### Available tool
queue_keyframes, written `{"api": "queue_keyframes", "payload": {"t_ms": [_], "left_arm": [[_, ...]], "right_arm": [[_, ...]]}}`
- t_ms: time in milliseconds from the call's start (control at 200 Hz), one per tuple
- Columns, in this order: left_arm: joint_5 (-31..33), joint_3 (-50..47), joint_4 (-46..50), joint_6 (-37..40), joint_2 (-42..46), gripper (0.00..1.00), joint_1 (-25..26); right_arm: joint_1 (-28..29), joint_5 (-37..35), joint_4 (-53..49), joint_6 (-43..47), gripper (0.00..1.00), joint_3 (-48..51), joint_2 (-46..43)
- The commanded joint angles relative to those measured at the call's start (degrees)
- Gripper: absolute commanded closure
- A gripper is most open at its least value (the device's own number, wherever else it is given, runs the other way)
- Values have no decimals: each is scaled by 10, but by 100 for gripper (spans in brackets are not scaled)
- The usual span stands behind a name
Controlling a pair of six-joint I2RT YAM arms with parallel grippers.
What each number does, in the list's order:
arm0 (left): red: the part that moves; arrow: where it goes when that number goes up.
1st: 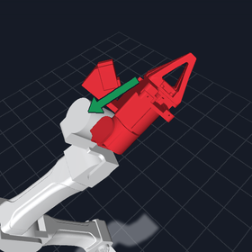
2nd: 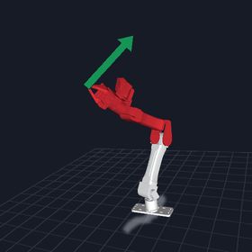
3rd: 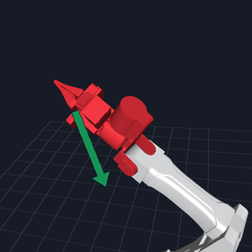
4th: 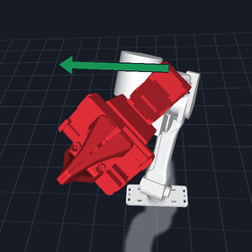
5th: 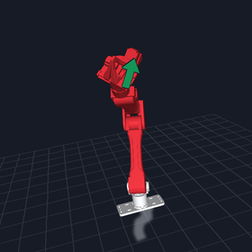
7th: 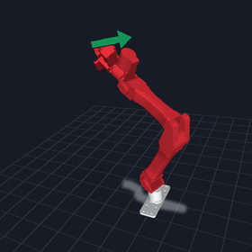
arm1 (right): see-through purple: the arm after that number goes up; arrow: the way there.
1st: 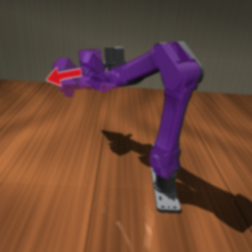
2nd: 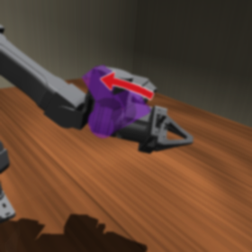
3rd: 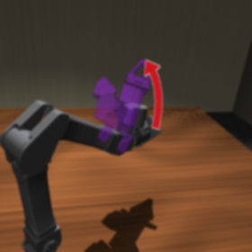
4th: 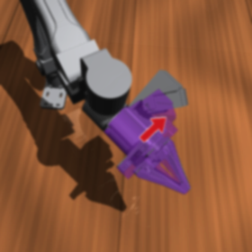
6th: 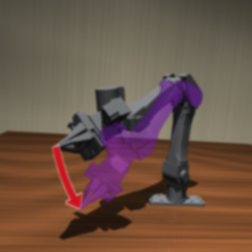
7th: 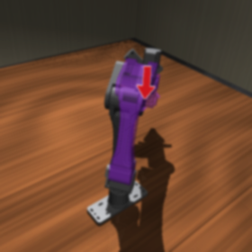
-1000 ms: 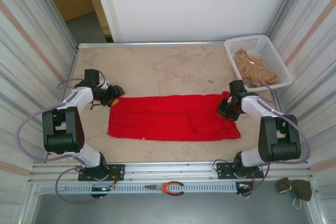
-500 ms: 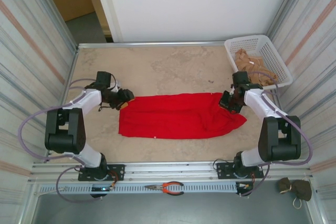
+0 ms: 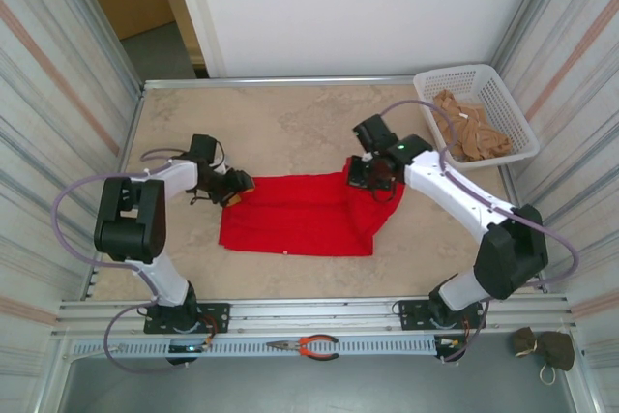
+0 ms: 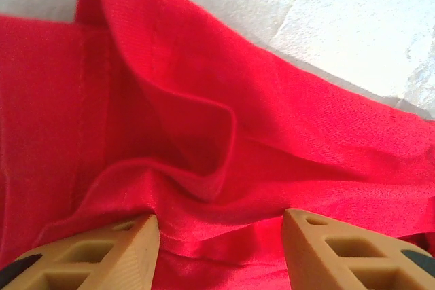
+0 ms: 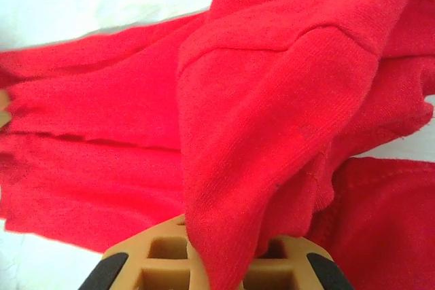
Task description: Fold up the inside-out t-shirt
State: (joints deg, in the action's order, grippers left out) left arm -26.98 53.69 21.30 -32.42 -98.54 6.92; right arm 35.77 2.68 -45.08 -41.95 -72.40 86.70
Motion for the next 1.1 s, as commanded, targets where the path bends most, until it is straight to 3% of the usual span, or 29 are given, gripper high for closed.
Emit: {"api": "queue_keyframes", "payload": {"t_ms": [0,296,521,777,1092], "left_arm": [[15,-5,-3,-7,-22,49,9],[3,-29,-40,-22,-32,49,20],[-6,-40,-57,-26,-43,49,23],[-15,-47,-72,-30,-45,49,23],[-20,-61,-85,-39,-39,50,29]], "right_arm": [[57,-54,-18,-82,100,-44,38],[157,-136,-18,-213,100,-130,128],[179,-138,0,-277,100,-148,163],[205,-141,-9,-293,100,-216,217],[210,-124,24,-327,100,-232,257]]}}
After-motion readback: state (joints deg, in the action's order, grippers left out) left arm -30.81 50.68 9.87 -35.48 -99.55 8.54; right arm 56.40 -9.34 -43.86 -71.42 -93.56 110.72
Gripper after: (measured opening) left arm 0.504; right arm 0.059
